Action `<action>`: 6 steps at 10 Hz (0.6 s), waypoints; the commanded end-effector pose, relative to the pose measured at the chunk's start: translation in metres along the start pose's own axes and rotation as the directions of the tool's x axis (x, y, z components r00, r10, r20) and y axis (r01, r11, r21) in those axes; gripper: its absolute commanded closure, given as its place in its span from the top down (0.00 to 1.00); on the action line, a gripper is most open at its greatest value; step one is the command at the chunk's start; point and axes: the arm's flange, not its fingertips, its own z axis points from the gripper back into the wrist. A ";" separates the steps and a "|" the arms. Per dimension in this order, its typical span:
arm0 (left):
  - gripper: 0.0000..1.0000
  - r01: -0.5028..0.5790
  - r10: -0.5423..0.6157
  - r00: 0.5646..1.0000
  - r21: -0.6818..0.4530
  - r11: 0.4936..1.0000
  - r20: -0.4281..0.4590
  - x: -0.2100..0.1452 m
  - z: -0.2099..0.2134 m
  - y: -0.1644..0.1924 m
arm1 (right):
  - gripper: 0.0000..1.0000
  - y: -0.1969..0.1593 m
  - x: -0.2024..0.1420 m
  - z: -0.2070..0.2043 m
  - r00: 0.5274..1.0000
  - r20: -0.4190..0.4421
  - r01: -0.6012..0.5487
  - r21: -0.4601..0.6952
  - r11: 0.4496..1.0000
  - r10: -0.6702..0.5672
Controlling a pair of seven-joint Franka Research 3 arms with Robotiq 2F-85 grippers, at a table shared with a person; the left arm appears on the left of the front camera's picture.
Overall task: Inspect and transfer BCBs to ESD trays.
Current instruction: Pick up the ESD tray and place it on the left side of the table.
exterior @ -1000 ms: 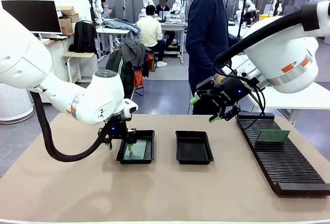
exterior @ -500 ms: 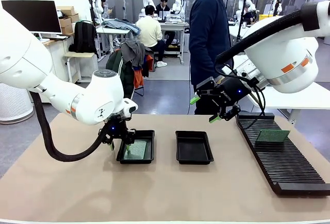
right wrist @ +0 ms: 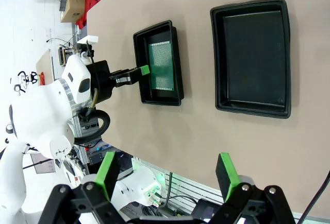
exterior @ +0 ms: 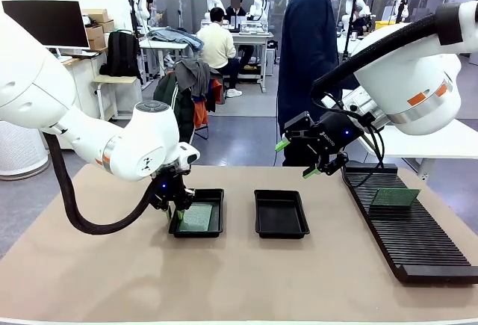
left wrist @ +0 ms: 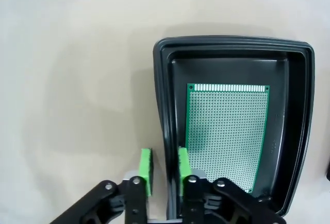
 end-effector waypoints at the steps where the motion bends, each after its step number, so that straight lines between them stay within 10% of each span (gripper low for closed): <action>1: 0.19 -0.032 0.032 0.999 -0.017 0.999 0.008 0.005 -0.003 -0.006 | 1.00 0.001 0.002 -0.001 1.000 0.000 0.001 -0.001 1.000 -0.001; 6: 0.00 -0.043 0.043 0.999 -0.031 0.999 -0.008 0.007 -0.002 -0.005 | 1.00 0.001 0.002 -0.001 1.000 0.000 0.001 -0.001 1.000 -0.001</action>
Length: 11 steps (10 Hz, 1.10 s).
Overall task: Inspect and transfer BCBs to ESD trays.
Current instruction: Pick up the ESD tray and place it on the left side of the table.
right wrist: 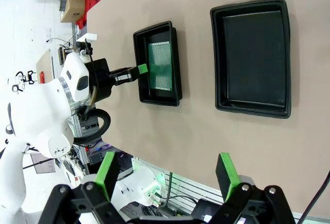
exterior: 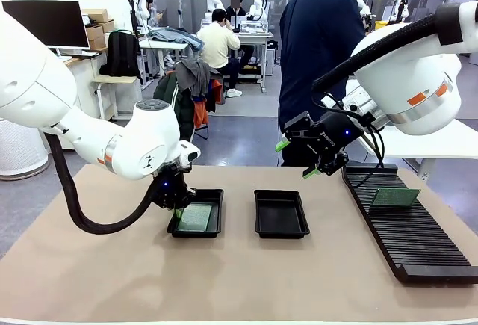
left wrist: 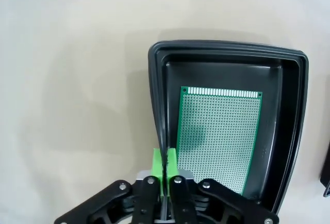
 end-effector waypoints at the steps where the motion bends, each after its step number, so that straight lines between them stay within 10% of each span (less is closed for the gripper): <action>1: 0.00 -0.031 0.030 0.999 -0.021 0.999 -0.023 0.003 -0.002 -0.002 | 1.00 0.001 0.002 -0.001 1.000 0.000 0.001 -0.001 1.000 -0.001; 11: 0.03 -0.062 0.061 0.998 -0.078 0.995 -0.013 0.000 0.006 0.020 | 1.00 0.001 0.002 -0.001 1.000 0.000 0.001 -0.001 1.000 -0.001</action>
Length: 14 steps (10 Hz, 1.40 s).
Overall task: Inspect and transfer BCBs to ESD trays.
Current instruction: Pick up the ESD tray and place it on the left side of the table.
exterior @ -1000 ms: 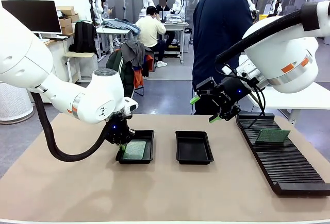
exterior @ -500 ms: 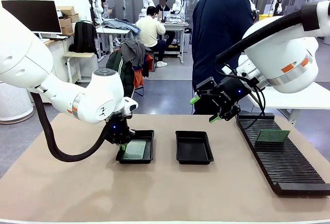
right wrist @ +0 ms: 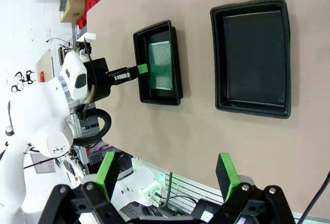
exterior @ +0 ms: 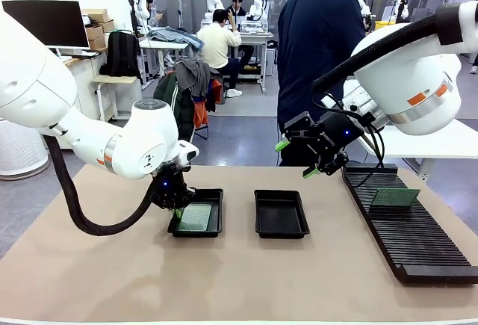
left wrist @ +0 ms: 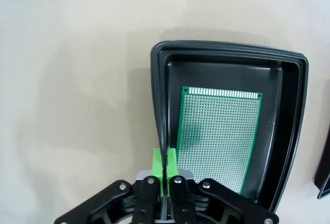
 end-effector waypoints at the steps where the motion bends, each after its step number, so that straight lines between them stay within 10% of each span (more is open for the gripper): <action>1: 0.03 -0.038 0.039 0.999 -0.074 0.997 0.012 -0.001 0.010 0.025 | 1.00 0.000 0.002 -0.001 1.000 0.000 0.001 -0.001 1.000 -0.001; 14: 0.03 0.046 -0.038 0.999 -0.254 0.966 0.037 0.007 0.080 0.238 | 1.00 0.000 0.002 -0.001 1.000 0.000 0.001 -0.001 1.000 -0.001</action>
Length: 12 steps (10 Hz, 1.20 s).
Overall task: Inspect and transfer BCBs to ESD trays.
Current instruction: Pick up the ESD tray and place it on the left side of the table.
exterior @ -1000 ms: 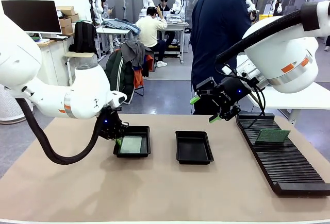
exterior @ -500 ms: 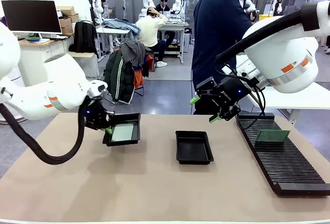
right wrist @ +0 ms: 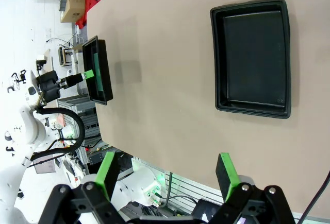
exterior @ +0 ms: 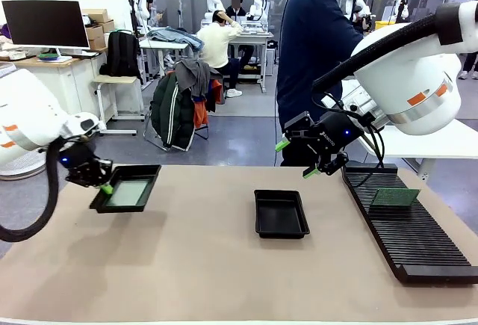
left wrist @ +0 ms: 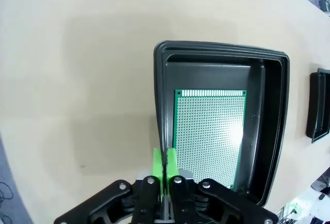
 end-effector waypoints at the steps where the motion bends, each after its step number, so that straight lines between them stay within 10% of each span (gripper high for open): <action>1: 0.03 0.032 -0.032 0.999 0.011 0.999 -0.029 -0.011 0.010 0.020 | 1.00 0.000 0.002 -0.001 1.000 0.000 0.001 -0.001 1.000 -0.001; 12: 0.03 -0.017 0.011 0.998 0.120 0.993 0.056 -0.058 -0.016 0.084 | 1.00 0.000 0.002 -0.001 1.000 0.000 0.001 -0.001 1.000 -0.001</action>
